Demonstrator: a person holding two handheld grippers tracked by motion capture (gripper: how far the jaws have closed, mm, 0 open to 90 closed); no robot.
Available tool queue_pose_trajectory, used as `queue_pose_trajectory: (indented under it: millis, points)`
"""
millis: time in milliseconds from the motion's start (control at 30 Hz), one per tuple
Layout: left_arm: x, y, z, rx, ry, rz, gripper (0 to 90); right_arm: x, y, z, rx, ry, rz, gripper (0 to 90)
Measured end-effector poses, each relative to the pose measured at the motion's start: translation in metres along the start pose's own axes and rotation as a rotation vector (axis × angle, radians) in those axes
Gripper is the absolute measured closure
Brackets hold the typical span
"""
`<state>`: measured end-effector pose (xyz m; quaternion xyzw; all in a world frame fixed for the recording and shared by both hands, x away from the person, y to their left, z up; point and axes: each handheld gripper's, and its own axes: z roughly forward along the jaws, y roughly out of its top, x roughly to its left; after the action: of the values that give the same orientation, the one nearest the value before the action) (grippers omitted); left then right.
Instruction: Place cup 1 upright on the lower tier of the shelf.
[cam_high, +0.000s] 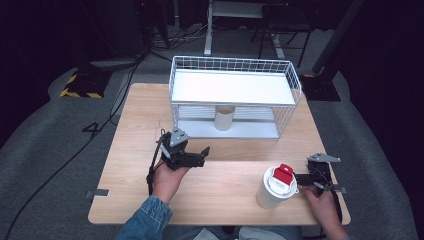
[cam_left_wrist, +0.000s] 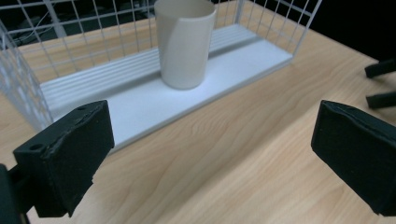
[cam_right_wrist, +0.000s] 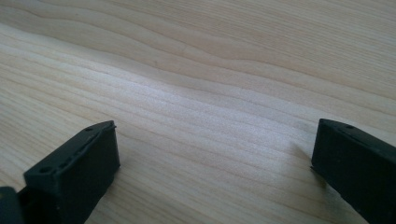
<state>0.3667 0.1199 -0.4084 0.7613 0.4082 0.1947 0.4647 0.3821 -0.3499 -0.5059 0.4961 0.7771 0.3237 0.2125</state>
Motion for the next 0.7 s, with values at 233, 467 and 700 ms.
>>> queue_pose_trajectory:
  millis: [233,467,700]
  points:
    - [0.005,-0.019,-0.015,0.029,-0.003,-0.014,0.0,0.0,0.0,0.0,-0.001,0.002,-0.003,0.9]
    - [0.011,-0.04,-0.028,0.031,-0.046,-0.017,0.0,0.0,0.0,0.0,-0.001,0.002,-0.003,0.9]
    - [0.015,-0.063,-0.036,0.059,-0.023,-0.04,0.0,0.0,0.0,0.0,-0.001,0.001,-0.003,0.9]
